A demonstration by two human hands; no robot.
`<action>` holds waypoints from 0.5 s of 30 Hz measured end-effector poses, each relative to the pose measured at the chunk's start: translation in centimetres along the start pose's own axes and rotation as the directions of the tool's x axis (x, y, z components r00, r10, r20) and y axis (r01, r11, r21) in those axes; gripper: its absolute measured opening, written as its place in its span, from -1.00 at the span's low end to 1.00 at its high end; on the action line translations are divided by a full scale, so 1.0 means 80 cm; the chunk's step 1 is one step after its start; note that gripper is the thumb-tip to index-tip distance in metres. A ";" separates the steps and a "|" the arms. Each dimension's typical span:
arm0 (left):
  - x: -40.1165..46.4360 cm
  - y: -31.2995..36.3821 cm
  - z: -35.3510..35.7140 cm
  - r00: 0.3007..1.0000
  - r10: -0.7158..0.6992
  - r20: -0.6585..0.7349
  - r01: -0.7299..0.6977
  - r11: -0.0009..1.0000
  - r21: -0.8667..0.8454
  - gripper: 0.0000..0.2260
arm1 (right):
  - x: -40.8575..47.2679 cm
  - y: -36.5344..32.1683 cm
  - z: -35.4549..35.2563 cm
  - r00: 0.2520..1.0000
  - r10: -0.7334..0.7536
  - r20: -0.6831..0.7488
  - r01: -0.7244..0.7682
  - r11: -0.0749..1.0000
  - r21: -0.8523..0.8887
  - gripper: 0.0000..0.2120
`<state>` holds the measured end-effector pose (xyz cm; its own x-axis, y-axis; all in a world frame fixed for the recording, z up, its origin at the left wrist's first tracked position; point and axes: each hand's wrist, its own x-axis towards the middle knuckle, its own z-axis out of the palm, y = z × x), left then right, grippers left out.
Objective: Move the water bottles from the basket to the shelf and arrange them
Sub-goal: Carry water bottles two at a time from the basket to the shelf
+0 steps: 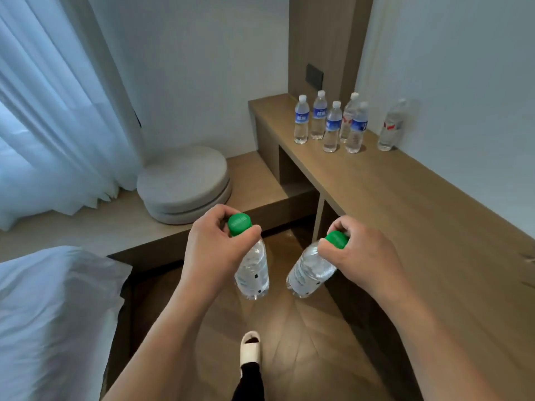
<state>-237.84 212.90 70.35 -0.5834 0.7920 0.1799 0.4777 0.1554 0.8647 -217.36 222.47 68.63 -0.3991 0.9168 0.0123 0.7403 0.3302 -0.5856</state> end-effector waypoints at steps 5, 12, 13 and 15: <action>0.162 -0.032 0.032 0.988 0.033 0.151 -0.034 0.999 0.003 -0.84 | 0.146 -0.009 0.025 0.989 0.147 0.026 -0.147 0.989 -0.027 -0.80; 0.375 -0.015 0.111 0.948 0.154 0.280 -0.157 0.987 -0.011 -0.81 | 0.308 0.013 -0.007 0.928 0.343 -0.145 -0.340 0.939 0.049 -0.80; 0.398 -0.016 0.127 0.943 0.155 0.295 -0.158 0.987 -0.014 -0.81 | 0.325 0.023 -0.008 0.912 0.370 -0.175 -0.363 0.929 0.073 -0.80; 0.443 -0.020 0.161 0.935 0.128 0.330 -0.122 0.992 -0.039 -0.81 | 0.365 0.043 -0.011 0.871 0.421 -0.255 -0.399 0.907 0.135 -0.83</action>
<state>-250.82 248.31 69.32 -0.2682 0.9553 0.1245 0.5190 0.0344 0.8541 -225.97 250.59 67.67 0.1020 0.9944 -0.0285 0.7578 -0.0962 -0.6454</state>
